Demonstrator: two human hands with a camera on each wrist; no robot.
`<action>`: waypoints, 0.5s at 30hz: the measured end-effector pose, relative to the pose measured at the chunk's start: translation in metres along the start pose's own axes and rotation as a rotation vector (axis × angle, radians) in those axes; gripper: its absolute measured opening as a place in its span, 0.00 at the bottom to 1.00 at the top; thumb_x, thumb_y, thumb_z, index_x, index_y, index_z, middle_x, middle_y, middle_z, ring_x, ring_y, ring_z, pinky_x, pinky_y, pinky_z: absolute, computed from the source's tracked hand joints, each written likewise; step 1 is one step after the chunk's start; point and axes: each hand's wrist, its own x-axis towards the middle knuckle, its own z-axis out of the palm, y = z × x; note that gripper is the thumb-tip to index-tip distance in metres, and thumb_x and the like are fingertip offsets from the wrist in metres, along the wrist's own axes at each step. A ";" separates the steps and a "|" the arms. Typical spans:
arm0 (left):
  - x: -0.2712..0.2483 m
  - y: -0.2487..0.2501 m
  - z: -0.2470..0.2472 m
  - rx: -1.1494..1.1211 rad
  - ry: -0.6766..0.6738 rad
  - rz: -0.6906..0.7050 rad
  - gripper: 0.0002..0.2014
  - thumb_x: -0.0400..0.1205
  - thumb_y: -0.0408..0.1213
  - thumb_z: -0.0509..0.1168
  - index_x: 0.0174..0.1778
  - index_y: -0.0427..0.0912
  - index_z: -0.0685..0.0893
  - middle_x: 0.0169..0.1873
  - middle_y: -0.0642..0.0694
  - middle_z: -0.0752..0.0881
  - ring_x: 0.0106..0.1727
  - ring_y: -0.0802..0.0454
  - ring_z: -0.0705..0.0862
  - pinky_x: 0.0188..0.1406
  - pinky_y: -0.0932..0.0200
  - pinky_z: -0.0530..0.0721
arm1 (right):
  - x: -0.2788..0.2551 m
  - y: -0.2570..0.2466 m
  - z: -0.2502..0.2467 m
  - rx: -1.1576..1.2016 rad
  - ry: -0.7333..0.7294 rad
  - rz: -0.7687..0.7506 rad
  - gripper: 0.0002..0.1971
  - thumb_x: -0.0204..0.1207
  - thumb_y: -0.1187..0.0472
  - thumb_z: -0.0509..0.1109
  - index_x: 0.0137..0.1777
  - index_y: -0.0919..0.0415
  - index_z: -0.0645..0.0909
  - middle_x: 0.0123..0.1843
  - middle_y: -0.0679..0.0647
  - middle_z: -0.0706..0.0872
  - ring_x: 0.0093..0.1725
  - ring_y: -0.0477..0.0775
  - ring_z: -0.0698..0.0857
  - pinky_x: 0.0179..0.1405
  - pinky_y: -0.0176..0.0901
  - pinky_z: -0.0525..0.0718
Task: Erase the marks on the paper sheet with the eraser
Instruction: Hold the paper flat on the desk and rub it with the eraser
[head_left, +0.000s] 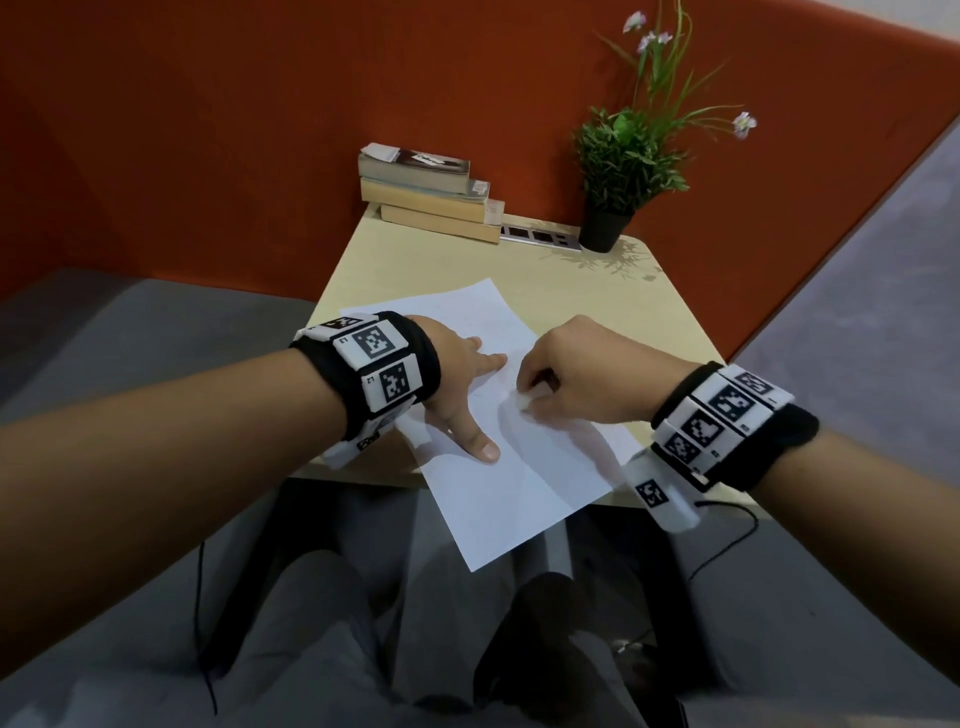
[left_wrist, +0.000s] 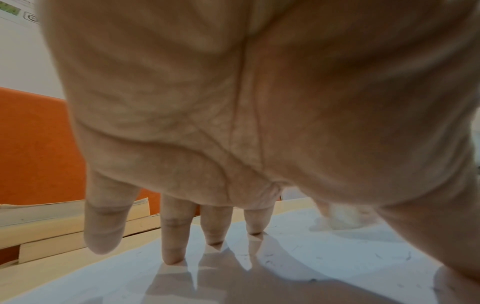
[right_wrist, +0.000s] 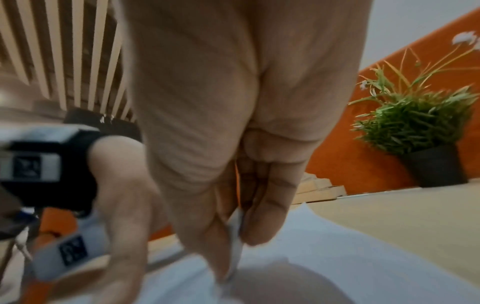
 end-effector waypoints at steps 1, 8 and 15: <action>0.001 -0.001 0.000 0.001 -0.002 0.001 0.66 0.66 0.84 0.65 0.90 0.63 0.33 0.92 0.54 0.39 0.86 0.42 0.68 0.79 0.40 0.75 | -0.003 -0.002 -0.002 0.019 -0.052 -0.029 0.09 0.77 0.53 0.81 0.56 0.48 0.95 0.47 0.42 0.95 0.46 0.43 0.89 0.48 0.40 0.89; 0.002 -0.013 0.000 -0.066 0.052 0.039 0.73 0.62 0.82 0.72 0.90 0.60 0.30 0.91 0.49 0.59 0.84 0.42 0.72 0.81 0.43 0.71 | -0.002 0.011 -0.002 0.081 0.033 0.058 0.09 0.76 0.52 0.82 0.55 0.49 0.95 0.46 0.42 0.95 0.48 0.44 0.90 0.50 0.43 0.89; -0.012 -0.047 -0.008 -0.172 0.059 0.116 0.79 0.52 0.77 0.82 0.84 0.75 0.27 0.89 0.52 0.65 0.81 0.46 0.73 0.80 0.43 0.73 | -0.055 0.026 -0.030 0.252 0.000 0.067 0.09 0.76 0.48 0.85 0.55 0.43 0.95 0.49 0.39 0.95 0.47 0.39 0.91 0.45 0.32 0.86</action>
